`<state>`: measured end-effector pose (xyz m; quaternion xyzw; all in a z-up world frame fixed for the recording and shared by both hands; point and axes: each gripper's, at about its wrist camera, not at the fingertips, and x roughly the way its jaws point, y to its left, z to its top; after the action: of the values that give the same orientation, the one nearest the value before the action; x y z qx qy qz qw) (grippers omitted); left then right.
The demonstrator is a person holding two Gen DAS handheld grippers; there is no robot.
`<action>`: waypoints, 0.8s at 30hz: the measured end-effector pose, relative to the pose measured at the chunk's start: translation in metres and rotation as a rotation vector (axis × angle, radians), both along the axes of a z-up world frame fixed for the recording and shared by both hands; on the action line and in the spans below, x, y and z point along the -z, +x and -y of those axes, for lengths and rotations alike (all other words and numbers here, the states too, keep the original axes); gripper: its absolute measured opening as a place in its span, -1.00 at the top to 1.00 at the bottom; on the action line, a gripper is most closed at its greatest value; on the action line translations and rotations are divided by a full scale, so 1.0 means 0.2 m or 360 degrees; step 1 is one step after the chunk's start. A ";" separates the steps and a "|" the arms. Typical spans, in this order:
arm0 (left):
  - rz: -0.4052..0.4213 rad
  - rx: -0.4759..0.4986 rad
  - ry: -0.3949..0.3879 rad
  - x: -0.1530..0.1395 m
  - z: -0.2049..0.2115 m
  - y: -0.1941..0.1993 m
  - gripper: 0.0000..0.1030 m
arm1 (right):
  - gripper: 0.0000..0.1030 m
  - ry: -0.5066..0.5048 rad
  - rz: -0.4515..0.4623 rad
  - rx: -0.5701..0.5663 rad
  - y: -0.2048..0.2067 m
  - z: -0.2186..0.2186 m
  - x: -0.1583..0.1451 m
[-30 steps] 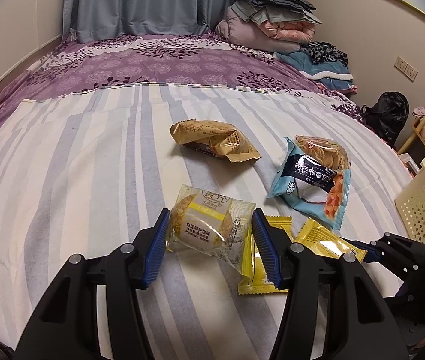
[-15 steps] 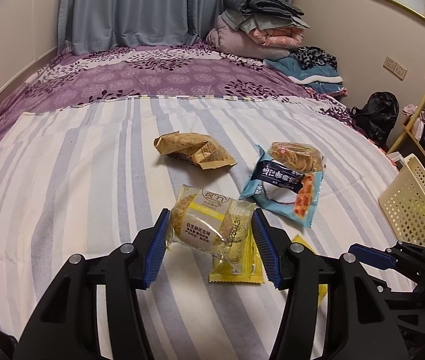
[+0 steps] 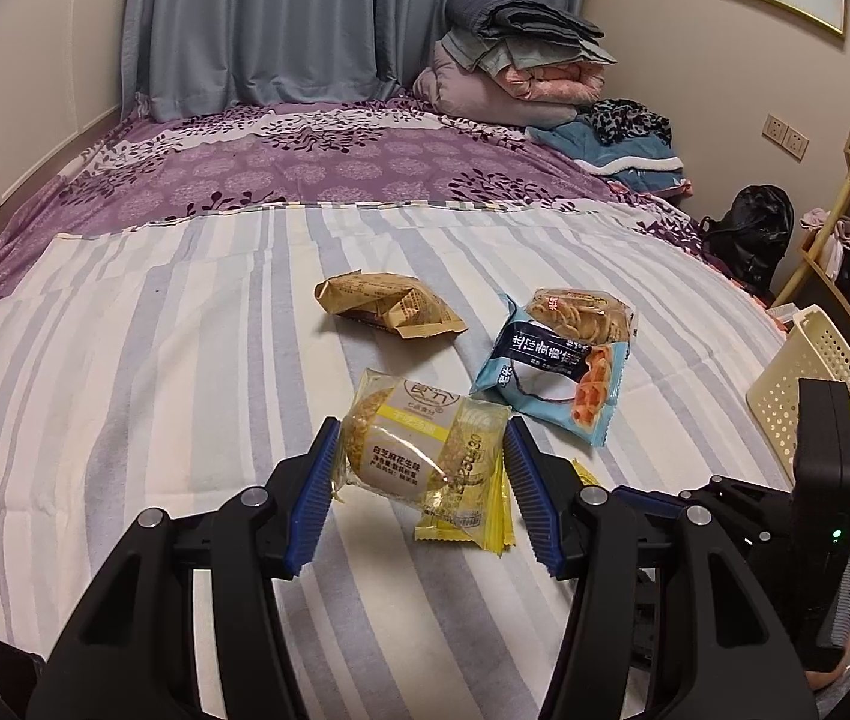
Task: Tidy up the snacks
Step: 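Grasp the yellow packet with the right tool, then carry both snacks to the basket while the right tool releases the yellow packet inside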
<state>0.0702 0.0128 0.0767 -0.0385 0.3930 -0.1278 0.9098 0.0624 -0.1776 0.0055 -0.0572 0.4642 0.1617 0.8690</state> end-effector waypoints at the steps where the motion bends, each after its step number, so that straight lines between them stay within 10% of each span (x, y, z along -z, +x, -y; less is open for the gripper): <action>1: -0.0001 -0.0003 0.0000 0.00 0.00 0.00 -0.09 | 0.00 -0.0012 0.0004 -0.0003 0.00 0.00 0.00; 24: 0.0087 0.0110 0.0012 -0.14 0.17 -0.11 -0.09 | 0.10 0.0203 0.0275 0.0303 -0.28 0.39 -0.38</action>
<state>0.0492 -0.0208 0.1049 -0.0181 0.3695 -0.1588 0.9154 0.0056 -0.2561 0.0823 0.0287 0.3799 0.1021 0.9189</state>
